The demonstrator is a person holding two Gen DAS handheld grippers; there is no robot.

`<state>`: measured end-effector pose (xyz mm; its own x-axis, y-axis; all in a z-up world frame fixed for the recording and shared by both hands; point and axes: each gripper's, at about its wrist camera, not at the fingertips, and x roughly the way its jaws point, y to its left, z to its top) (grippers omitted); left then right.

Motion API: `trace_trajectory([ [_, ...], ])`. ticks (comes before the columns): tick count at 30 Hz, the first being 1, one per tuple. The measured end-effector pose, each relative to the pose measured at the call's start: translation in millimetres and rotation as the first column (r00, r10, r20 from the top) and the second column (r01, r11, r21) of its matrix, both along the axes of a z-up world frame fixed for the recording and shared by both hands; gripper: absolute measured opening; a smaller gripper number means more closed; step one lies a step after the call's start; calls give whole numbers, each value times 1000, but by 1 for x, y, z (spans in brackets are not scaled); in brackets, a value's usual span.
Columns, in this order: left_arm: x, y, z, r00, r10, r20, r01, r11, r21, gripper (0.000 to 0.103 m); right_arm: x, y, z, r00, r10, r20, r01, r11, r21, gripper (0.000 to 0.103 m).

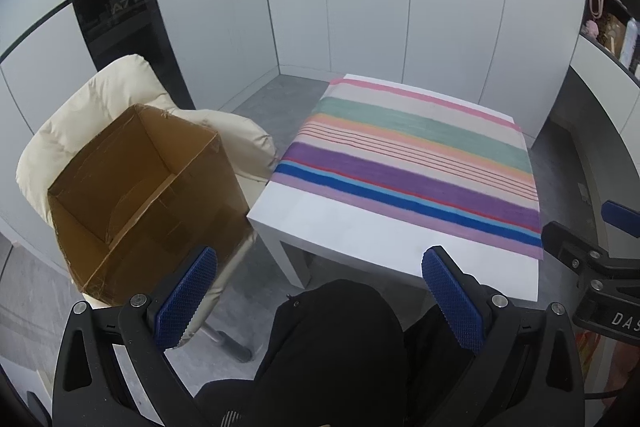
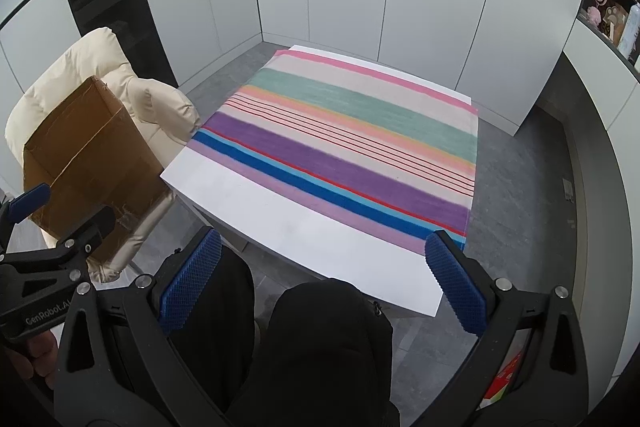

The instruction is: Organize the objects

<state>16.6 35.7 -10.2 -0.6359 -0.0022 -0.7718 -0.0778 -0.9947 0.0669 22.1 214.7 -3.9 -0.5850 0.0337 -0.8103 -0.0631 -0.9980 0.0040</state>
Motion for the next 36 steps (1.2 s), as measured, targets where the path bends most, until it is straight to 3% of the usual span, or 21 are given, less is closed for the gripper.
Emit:
trace_trajectory([
  [18, 6, 5, 7, 999, -16, -46, 16, 1000, -12, 103, 1, -1, 1, 1000, 3, -2, -3, 1000, 6, 103],
  [36, 8, 6, 7, 999, -18, -42, 18, 1000, -9, 103, 1, -1, 1, 1000, 2, -2, -2, 1000, 7, 103],
])
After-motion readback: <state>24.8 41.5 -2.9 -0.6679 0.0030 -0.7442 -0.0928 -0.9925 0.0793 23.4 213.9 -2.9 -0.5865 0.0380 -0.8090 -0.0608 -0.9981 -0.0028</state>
